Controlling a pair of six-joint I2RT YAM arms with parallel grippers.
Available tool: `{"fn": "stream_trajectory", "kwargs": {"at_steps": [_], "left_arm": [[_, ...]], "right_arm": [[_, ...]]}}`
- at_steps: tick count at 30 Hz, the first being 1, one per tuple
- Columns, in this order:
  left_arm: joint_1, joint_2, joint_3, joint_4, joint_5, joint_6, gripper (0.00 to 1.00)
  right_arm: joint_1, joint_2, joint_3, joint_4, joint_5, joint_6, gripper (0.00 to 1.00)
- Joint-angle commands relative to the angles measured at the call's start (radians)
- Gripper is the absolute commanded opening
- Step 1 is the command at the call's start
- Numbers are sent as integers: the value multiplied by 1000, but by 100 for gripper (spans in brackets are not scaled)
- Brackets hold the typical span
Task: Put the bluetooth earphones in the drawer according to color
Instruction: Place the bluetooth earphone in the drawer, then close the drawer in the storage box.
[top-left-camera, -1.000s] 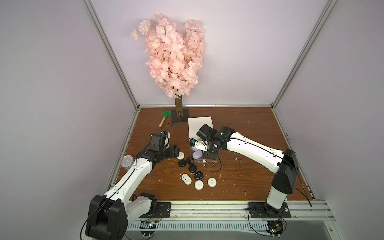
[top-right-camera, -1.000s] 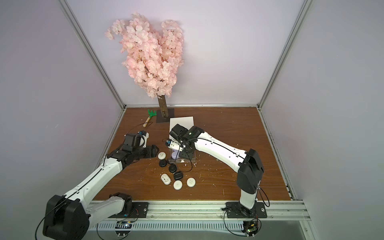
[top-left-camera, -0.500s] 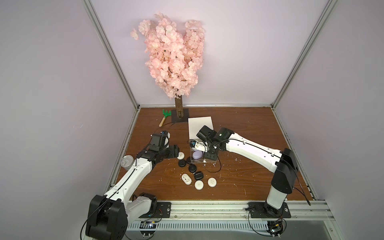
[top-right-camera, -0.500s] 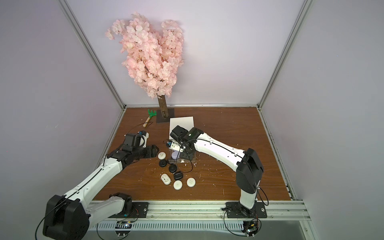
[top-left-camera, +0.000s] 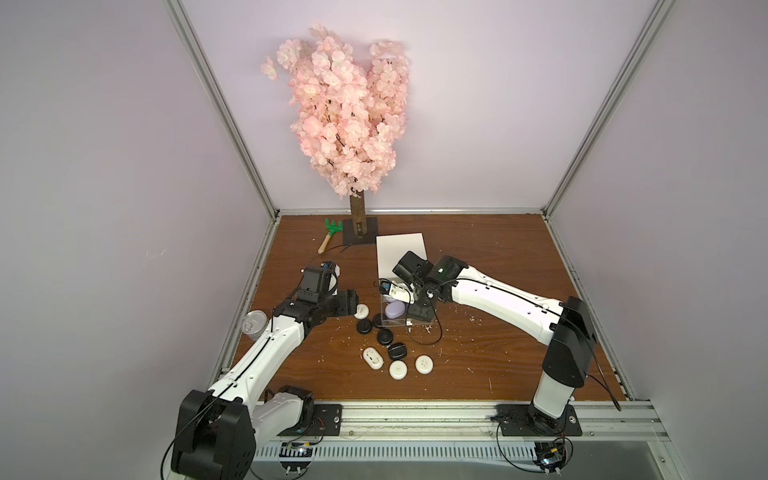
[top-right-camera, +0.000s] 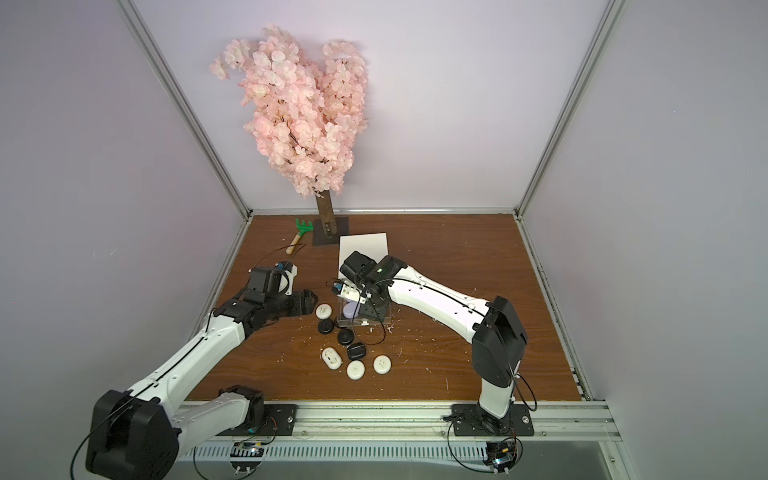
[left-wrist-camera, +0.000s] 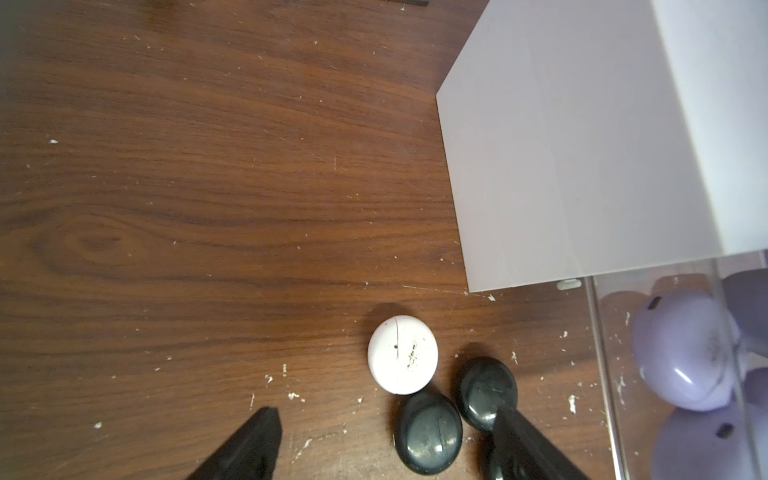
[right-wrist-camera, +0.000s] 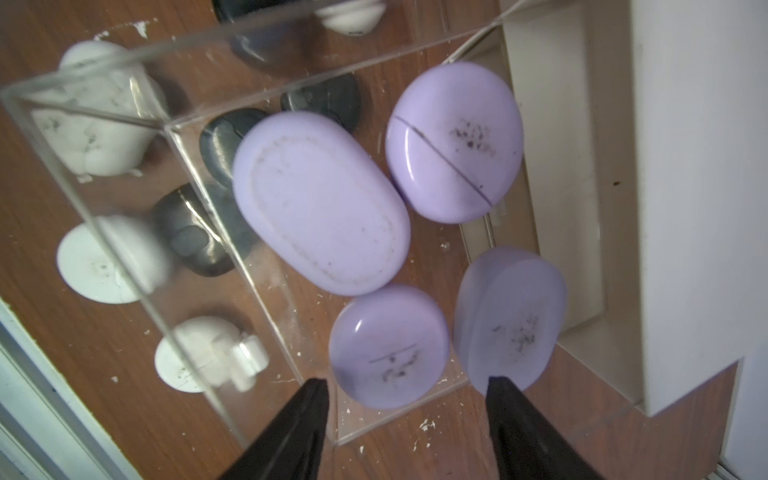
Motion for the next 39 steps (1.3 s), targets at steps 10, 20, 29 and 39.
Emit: {"fn": "stream_trajectory", "kwargs": {"at_steps": [10,20,29,39], "left_arm": [[12,-15,-6,3,0,12,85],[14,-57,2,52,28,1,85],[13,49,230,42,159,-43,85],[-1,285,402,89,209,-124,85]], "right_arm": [[4,-158,54,120,144,76,68],[4,-552,-325,471,273,567,32],[6,-867,-768,762,108,915,0],[103,-1027,-1058,972,111,1104,0]]}}
